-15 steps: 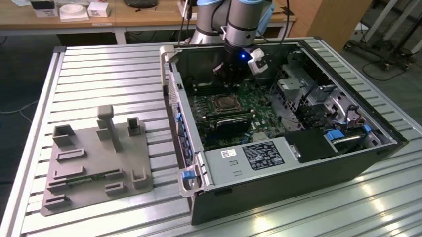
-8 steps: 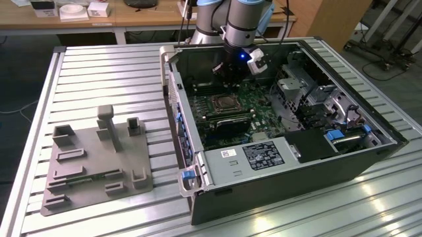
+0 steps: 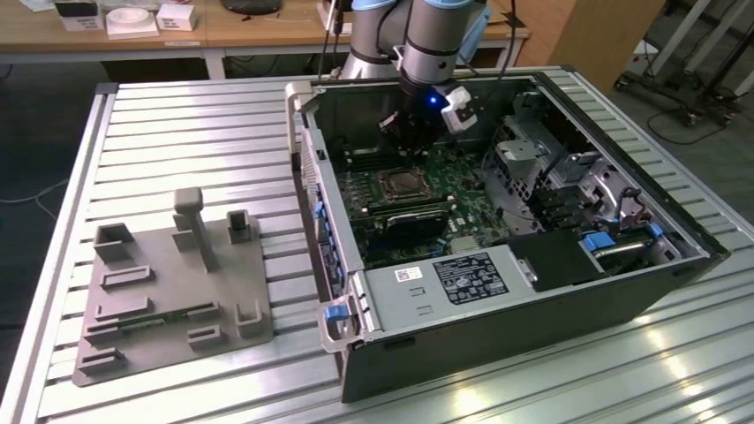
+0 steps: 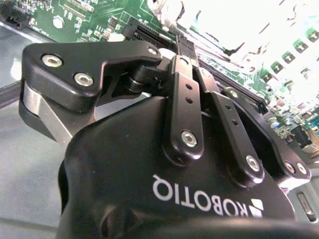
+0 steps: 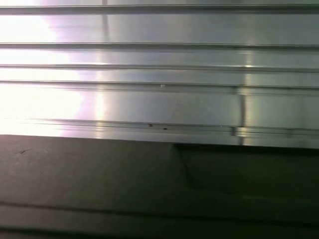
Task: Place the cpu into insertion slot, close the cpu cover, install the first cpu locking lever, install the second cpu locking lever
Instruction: 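Install the first cpu locking lever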
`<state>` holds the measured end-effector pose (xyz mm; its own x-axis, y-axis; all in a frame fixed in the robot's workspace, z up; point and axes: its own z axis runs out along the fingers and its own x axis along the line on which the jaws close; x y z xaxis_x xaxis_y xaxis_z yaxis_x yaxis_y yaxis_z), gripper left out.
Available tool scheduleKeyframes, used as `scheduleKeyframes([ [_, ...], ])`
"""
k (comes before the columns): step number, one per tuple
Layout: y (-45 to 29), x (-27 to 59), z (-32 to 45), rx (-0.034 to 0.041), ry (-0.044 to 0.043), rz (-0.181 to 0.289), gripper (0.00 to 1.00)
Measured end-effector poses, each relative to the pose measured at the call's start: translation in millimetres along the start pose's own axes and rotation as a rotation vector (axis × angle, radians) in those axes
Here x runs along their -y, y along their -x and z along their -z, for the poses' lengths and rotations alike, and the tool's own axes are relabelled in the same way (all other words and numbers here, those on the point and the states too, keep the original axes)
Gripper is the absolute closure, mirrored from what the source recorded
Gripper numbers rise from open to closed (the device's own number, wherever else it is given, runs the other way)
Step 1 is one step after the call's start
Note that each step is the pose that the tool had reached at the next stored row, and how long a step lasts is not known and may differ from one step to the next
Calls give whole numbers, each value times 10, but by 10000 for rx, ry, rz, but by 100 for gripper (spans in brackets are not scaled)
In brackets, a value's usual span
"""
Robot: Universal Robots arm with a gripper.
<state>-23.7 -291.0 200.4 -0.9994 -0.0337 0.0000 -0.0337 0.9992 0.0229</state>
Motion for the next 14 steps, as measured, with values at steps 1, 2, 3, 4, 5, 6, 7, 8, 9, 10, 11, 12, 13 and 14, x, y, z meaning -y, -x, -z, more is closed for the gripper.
scheduleKeyframes([
  [1, 0, -1, -1, 1, 11, 24, 90],
  [2, 0, -2, -1, 0, 17, 56, 90],
  [3, 0, -2, -1, -1, 24, 93, 90],
  [4, 0, -2, -1, -2, 29, 126, 90],
  [5, 0, -2, -1, -4, 33, 145, 90],
  [6, 0, -5, -2, -3, 36, 153, 90],
  [7, 0, -9, -2, -5, 32, 154, 90],
  [8, -1, -16, -2, -7, 27, 154, 90],
  [9, -1, -24, 0, -9, 22, 154, 90],
  [10, -1, -32, -1, -9, 24, 153, 90],
  [11, -1, -38, -1, -10, 25, 154, 90],
  [12, -1, -39, 0, -11, 25, 155, 90],
  [13, -2, -39, 0, -12, 34, 156, 90],
  [14, -2, -39, -1, -11, 57, 156, 90],
])
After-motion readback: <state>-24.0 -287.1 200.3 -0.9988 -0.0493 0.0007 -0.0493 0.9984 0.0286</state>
